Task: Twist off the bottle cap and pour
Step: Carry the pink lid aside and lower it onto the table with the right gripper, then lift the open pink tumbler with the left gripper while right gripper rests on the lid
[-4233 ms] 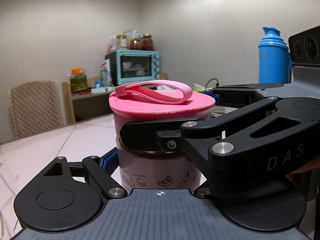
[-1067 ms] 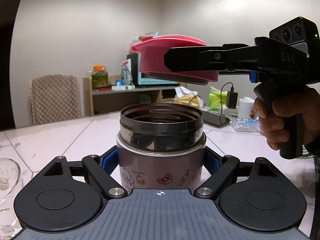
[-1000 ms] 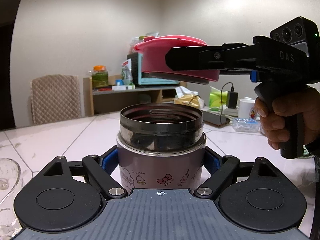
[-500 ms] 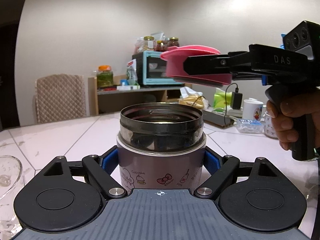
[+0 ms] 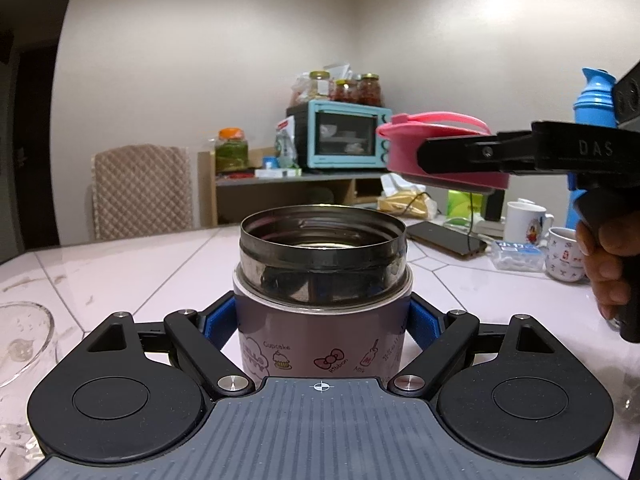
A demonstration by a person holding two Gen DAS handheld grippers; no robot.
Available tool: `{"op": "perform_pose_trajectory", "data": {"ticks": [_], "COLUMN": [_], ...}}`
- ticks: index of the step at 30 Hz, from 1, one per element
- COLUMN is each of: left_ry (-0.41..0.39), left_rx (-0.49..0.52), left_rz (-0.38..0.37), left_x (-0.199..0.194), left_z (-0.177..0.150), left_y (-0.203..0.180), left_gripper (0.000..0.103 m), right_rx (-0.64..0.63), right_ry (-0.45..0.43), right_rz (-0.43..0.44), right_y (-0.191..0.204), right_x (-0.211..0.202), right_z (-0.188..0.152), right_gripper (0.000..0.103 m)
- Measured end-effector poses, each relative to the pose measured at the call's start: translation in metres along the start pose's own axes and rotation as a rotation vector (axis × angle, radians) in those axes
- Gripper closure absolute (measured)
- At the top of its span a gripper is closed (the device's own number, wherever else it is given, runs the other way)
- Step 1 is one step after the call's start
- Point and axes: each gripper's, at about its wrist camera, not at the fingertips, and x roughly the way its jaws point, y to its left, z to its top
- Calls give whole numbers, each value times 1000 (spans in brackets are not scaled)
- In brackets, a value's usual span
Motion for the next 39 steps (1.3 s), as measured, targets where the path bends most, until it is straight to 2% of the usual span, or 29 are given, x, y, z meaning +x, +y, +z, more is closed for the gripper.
{"op": "perform_pose_trajectory", "data": {"ticks": [18, 39], "left_ry": [10, 23], "left_rx": [-21, -41], "left_rz": [82, 149], "left_x": [9, 10], "left_z": [5, 7], "left_y": [-7, -15], "left_gripper": [14, 14], "right_rx": [33, 59], "right_ry": [34, 58], "right_rz": [-105, -170], "right_y": [-2, -4], "right_x": [-14, -20], "right_z": [-23, -35], "right_gripper": [18, 18]}}
